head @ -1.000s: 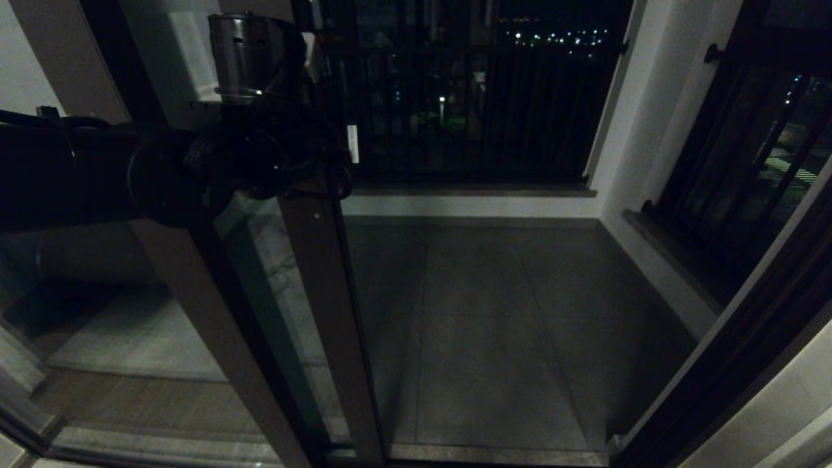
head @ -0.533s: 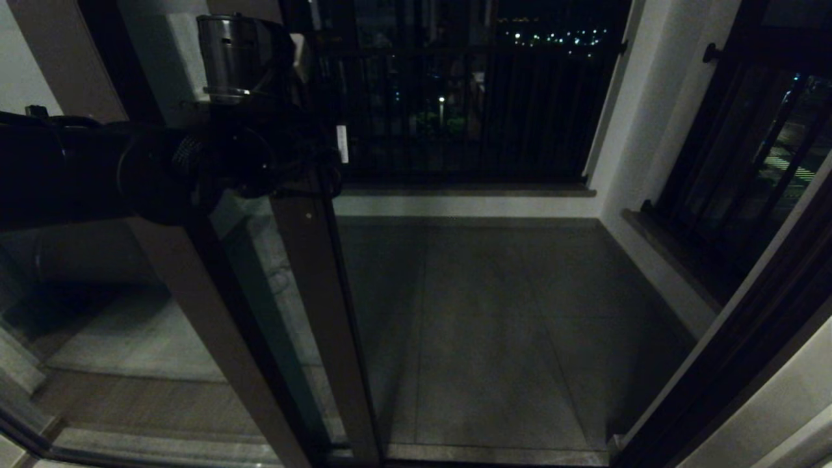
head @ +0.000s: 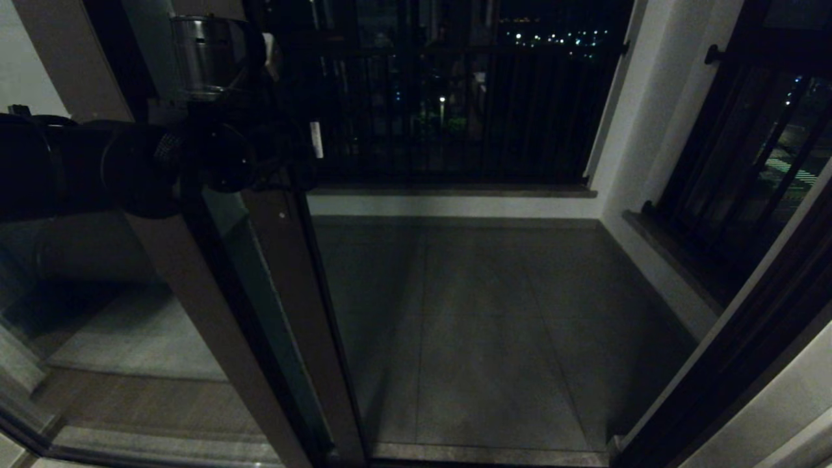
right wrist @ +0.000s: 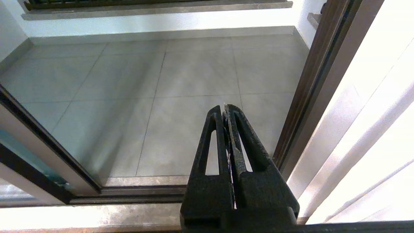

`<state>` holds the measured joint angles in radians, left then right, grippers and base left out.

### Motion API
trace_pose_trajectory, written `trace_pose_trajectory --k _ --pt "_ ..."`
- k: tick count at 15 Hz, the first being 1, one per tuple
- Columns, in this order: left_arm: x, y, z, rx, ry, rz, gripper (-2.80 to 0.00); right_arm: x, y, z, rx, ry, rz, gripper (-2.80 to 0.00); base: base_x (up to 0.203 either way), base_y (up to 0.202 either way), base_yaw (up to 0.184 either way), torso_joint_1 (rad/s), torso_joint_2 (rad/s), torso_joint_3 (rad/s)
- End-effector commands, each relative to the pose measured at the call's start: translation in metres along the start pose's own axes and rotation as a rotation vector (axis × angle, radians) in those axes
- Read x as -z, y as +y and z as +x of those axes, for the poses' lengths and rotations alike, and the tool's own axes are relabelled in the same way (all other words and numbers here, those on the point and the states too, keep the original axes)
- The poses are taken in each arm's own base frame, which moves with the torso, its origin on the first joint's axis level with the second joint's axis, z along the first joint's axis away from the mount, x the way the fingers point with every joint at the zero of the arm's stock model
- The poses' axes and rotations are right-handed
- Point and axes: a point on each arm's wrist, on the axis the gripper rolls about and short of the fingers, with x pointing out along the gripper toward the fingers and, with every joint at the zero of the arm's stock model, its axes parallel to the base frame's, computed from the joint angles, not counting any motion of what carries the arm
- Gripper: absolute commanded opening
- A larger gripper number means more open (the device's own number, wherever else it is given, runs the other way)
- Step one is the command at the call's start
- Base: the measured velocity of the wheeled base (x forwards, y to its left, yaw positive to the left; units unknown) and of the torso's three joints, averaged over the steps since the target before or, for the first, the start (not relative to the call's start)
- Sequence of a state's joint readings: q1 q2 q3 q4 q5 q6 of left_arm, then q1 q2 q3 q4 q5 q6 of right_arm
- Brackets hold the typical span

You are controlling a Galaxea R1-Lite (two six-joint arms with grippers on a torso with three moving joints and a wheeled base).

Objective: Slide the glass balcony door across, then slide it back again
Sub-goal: Open the slid door

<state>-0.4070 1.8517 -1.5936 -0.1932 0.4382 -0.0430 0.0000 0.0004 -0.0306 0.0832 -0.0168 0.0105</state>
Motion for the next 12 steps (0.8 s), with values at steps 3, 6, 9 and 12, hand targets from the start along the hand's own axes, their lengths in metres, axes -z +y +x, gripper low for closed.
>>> trace_pose_trajectory --k 3,6,9,12 --pt "0.001 0.006 0.003 -0.015 0.005 0.000 -2.80 0.000 0.000 0.000 0.000 -0.001 0.000 -2.80 0.000 0.000 0.000 0.000 0.00 0.000" --pt "0.001 0.013 0.006 -0.035 0.004 -0.004 -2.80 0.000 0.000 0.000 0.000 -0.001 0.000 -2.80 0.000 0.000 0.000 0.000 0.00 0.000" --pt "0.002 0.022 0.007 -0.055 0.009 -0.004 -2.80 0.000 0.000 0.000 0.000 0.000 0.000 -2.80 0.000 0.000 0.000 0.000 0.00 0.000" --pt "0.005 0.025 0.006 -0.060 0.020 -0.001 -2.80 0.000 0.000 0.000 0.000 0.001 0.000 -2.80 0.000 0.000 0.000 0.000 0.00 0.000"
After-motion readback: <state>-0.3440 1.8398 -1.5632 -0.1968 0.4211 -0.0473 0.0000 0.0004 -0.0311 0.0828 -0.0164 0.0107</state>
